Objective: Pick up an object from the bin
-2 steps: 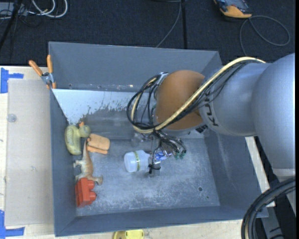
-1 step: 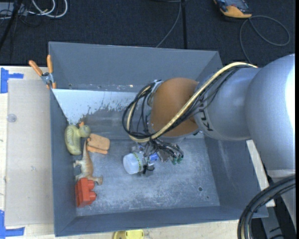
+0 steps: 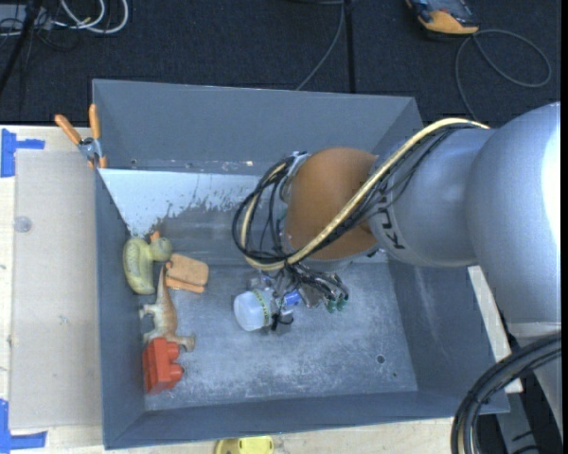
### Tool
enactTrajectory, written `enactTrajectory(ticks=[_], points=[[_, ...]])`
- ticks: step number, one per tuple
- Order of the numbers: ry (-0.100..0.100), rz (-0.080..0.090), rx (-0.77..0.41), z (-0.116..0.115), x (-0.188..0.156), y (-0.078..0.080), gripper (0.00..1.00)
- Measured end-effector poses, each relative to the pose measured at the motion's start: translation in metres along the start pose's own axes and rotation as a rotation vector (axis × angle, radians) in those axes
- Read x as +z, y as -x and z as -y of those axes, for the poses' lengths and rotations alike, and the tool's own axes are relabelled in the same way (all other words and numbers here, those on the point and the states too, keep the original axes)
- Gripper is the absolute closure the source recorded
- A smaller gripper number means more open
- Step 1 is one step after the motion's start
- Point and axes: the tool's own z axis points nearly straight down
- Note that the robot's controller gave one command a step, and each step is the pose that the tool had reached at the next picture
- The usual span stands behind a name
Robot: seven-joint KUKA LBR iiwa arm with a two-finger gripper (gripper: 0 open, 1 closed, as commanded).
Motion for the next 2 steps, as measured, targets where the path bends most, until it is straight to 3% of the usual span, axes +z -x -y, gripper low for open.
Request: enactTrajectory(ticks=[2], points=[[0.002,-0.009,0.001,-0.001,-0.023,-0.003,1.0]])
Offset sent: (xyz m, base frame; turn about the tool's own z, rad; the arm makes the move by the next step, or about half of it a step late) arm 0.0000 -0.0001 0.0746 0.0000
